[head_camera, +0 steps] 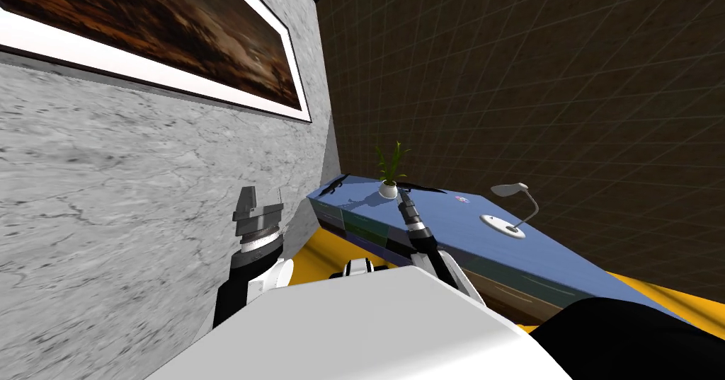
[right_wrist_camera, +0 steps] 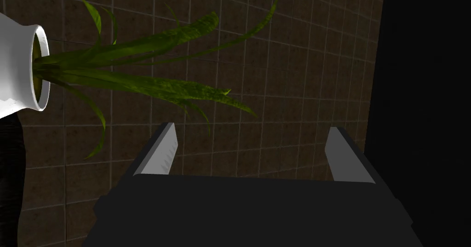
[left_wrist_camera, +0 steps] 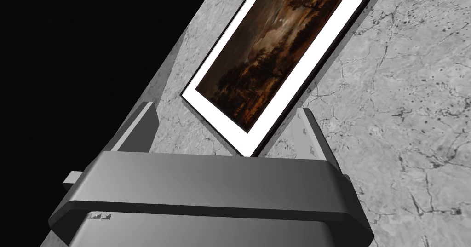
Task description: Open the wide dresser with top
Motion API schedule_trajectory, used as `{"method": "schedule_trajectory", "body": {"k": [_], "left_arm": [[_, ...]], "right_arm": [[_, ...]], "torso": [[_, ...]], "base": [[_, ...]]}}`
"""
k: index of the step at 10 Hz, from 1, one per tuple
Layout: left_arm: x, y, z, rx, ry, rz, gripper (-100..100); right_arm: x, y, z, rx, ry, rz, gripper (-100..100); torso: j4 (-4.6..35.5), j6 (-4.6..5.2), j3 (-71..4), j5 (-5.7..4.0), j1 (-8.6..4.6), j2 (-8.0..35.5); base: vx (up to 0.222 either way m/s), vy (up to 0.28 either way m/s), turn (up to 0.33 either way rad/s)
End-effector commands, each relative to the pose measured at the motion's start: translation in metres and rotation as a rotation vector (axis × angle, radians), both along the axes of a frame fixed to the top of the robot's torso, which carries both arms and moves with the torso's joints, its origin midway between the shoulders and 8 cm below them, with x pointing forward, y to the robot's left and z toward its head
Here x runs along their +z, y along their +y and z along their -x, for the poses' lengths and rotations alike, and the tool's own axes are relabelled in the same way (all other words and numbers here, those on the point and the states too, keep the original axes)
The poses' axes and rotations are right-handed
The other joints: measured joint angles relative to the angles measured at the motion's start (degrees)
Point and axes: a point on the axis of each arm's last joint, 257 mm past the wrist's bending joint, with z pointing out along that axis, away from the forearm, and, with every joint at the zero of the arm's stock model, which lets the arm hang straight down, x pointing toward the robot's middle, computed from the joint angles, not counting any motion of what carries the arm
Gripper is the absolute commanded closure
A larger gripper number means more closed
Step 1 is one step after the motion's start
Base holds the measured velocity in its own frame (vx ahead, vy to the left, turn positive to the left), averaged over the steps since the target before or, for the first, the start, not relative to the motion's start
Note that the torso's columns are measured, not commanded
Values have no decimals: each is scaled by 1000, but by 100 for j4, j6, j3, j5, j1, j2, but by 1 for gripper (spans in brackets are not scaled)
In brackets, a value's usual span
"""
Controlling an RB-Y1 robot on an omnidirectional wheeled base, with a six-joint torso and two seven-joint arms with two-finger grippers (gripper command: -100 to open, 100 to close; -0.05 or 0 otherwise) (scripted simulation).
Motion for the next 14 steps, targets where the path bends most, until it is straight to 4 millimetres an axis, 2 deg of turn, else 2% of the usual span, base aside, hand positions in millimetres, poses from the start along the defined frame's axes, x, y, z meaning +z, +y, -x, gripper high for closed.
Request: {"method": "schedule_trajectory", "body": {"k": [1, 2, 5, 6, 7, 8, 9, 11, 12, 13, 14], "left_arm": [[0, 0, 0, 0, 0, 0, 0], [0, 0, 0, 0, 0, 0, 0], [0, 0, 0, 0, 0, 0, 0], [0, 0, 0, 0, 0, 0, 0], [0, 0, 0, 0, 0, 0, 0], [0, 0, 0, 0, 0, 0, 0], [0, 0, 0, 0, 0, 0, 0], [0, 0, 0, 0, 0, 0, 0], [0, 0, 0, 0, 0, 0, 0], [0, 0, 0, 0, 0, 0, 0], [0, 0, 0, 0, 0, 0, 0]], "right_arm": [[-43, 2, -16, -27, 116, 61, -100], [-65, 2, -22, -35, 173, 91, -100], [-111, -2, -29, -70, 295, 171, -100], [-115, -4, -30, -78, 311, 170, -100], [-146, -6, -32, -91, 385, 218, -100], [-153, -10, -33, -106, 411, 229, -100], [-178, -12, -33, -118, 473, 267, -100], [-213, -19, -31, -147, 568, 326, -100], [-227, -23, -29, -158, 601, 357, -100], [-230, -26, -28, -167, 616, 360, -100], [-260, -30, -23, -177, 685, 412, -100]], "torso": [[-1, -3, -2, -1, -1, -3], [-1, -2, -2, -2, -4, -3], [0, -4, 2, 0, 3, 3], [0, -2, 0, -1, -1, 0], [-2, -1, -4, -3, -12, -6], [-2, -4, -2, -2, 2, -3], [0, -1, -1, 1, 3, 0], [-1, -1, -1, 0, 2, -1], [0, -3, 1, 0, 4, 1], [1, -1, 1, -1, -2, 3], [1, -1, 1, -3, -11, 2]], "base": [[-25, 51, 47], [-26, 68, 96], [-27, 66, 63], [-4, 28, -2], [-13, 60, 113], [-14, 55, 56], [-6, 66, 109], [-7, 68, 93], [-18, 63, 55], [-14, 30, -6], [-11, 47, 134]]}}
